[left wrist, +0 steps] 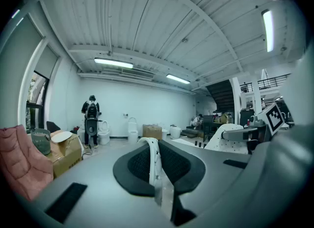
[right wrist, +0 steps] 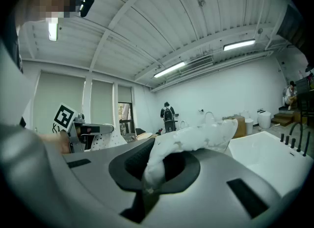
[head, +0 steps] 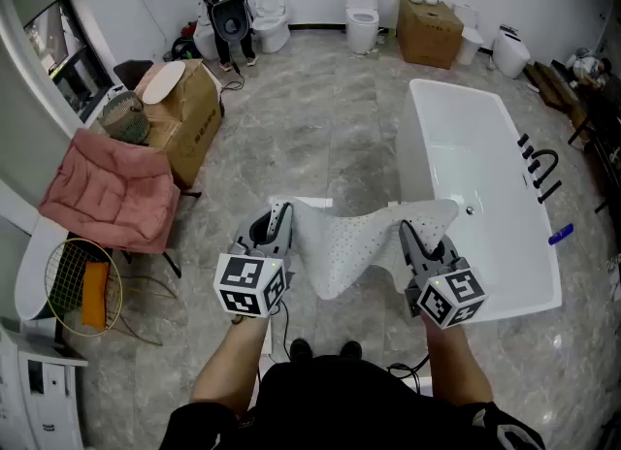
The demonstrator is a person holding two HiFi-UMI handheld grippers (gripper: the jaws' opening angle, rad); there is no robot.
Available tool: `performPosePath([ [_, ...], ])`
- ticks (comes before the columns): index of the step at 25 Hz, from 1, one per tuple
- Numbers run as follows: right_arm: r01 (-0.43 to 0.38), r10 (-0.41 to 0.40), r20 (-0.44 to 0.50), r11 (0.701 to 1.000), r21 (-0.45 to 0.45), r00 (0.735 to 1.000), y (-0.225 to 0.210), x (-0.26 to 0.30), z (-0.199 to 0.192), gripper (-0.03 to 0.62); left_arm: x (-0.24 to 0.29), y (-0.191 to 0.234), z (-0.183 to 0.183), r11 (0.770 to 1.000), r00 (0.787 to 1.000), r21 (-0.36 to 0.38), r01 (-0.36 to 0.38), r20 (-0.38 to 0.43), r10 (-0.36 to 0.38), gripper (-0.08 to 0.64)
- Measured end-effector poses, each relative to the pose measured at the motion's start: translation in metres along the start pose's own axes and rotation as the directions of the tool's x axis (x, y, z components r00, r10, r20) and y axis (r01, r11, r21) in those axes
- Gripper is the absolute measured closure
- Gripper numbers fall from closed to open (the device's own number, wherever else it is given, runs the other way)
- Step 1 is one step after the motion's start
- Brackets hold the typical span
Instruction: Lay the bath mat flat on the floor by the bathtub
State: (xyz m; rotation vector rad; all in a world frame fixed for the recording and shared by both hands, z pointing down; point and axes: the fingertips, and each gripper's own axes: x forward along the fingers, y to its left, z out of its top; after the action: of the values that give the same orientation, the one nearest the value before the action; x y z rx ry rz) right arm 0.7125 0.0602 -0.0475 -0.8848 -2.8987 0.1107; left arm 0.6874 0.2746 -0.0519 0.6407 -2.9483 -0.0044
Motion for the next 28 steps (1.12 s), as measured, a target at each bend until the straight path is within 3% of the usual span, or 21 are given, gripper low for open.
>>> performPosePath([
  [12,-0.009,0.009,0.02,1.0,0.011,1.0,-0.033,-0.032,0.002,0.565,0.005,-0.034,-0.002,1.0,1.0,-0.002,-0.019,0.0,0.019,0.537],
  [19,-0.05,0.051,-0.025,0.998,0.046,0.998,-0.046,-0.043,-0.014,0.563,0.006,-0.053,-0.011,0.999,0.999,-0.018,-0.038,-0.001,0.038,0.537],
  [28,-0.066,0.071,-0.077,0.996,0.061,0.994,-0.051,-0.003,-0.03,0.563,0.034,-0.019,-0.027,0.997,0.999,-0.058,-0.052,-0.019,0.051,0.537],
])
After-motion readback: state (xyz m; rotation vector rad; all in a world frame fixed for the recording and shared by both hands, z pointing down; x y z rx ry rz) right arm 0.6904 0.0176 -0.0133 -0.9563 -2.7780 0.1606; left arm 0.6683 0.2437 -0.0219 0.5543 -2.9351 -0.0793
